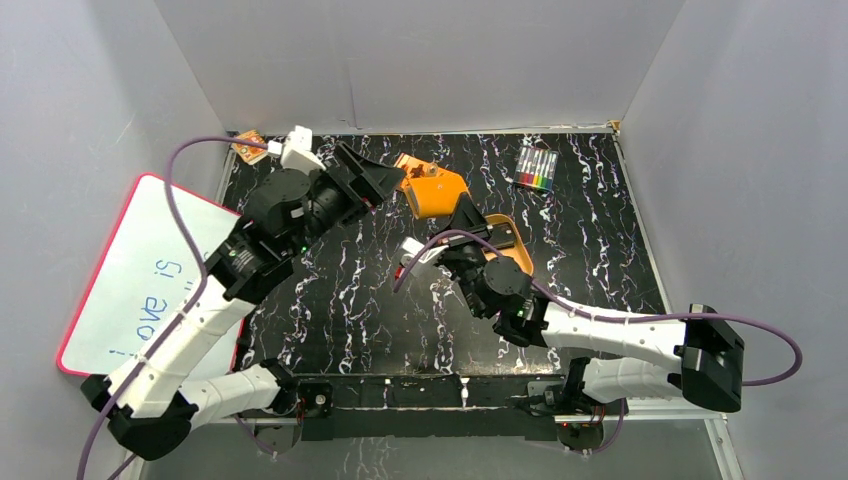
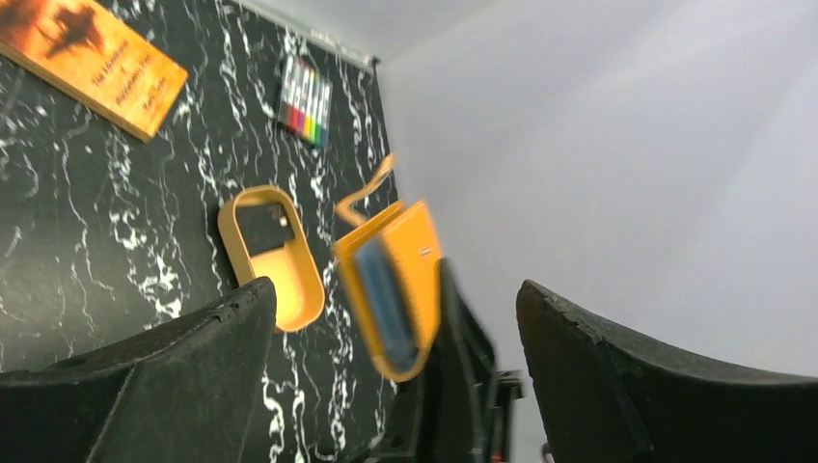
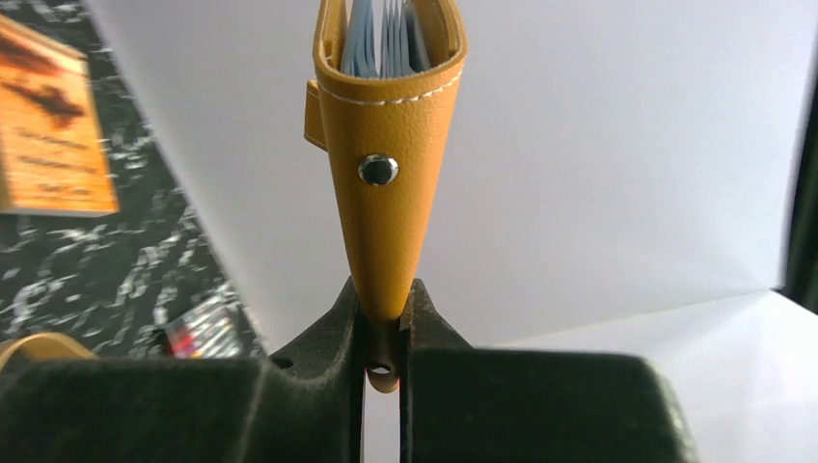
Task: Put the credit cards into the card holder
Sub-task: Pick up the card holder from the center of the board, then close the card holder.
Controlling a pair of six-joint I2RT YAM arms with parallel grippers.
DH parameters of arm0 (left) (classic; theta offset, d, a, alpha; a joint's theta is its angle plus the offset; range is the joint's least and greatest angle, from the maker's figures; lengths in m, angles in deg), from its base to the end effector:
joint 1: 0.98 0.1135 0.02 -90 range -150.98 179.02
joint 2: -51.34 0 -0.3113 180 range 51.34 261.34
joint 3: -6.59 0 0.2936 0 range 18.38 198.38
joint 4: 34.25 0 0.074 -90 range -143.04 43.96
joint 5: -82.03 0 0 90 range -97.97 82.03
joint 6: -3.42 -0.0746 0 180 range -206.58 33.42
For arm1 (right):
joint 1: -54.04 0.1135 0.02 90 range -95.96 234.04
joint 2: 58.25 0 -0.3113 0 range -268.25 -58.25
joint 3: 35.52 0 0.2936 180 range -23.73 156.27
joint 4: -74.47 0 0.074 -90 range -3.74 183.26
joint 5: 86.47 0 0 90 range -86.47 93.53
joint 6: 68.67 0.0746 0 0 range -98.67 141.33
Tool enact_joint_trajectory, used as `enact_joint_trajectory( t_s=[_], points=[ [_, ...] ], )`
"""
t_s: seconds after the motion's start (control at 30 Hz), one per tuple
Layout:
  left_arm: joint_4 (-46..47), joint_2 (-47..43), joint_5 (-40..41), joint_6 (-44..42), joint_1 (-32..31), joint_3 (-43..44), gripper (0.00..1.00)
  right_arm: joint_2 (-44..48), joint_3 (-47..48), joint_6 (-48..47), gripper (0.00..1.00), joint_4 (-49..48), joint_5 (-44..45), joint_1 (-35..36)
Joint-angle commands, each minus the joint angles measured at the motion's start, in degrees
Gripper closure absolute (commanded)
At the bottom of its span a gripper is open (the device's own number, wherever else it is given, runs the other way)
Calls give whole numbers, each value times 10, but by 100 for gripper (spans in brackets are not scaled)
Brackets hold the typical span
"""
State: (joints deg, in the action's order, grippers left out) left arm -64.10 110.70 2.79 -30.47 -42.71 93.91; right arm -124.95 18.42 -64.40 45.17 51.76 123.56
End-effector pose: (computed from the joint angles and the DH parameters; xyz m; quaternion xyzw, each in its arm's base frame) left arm 0.2092 -0.1679 0.5141 -0.1542 0.7017 -0.4776 0.5057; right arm 0.1577 0.2632 0.3698 -0.4630 0.4368 -0.3450 0.6898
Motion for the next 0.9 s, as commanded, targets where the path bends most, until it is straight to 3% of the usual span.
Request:
enact_joint_trajectory(
  t_s=[0.0, 0.3, 0.5, 0.87],
  points=[
    [63, -2, -77, 17, 1, -30, 8, 29, 17, -129, 100, -171, -6, 2],
    [128, 27, -142, 31, 0, -44, 8, 18, 22, -140, 100, -195, -13, 15],
    [170, -7, -116, 38, 0, -75, 7, 15, 36, -129, 100, -166, 1, 19],
    [115, -82, -22, 39, 0, -113, 7, 10, 63, -95, 100, -107, 25, 19]
  ],
)
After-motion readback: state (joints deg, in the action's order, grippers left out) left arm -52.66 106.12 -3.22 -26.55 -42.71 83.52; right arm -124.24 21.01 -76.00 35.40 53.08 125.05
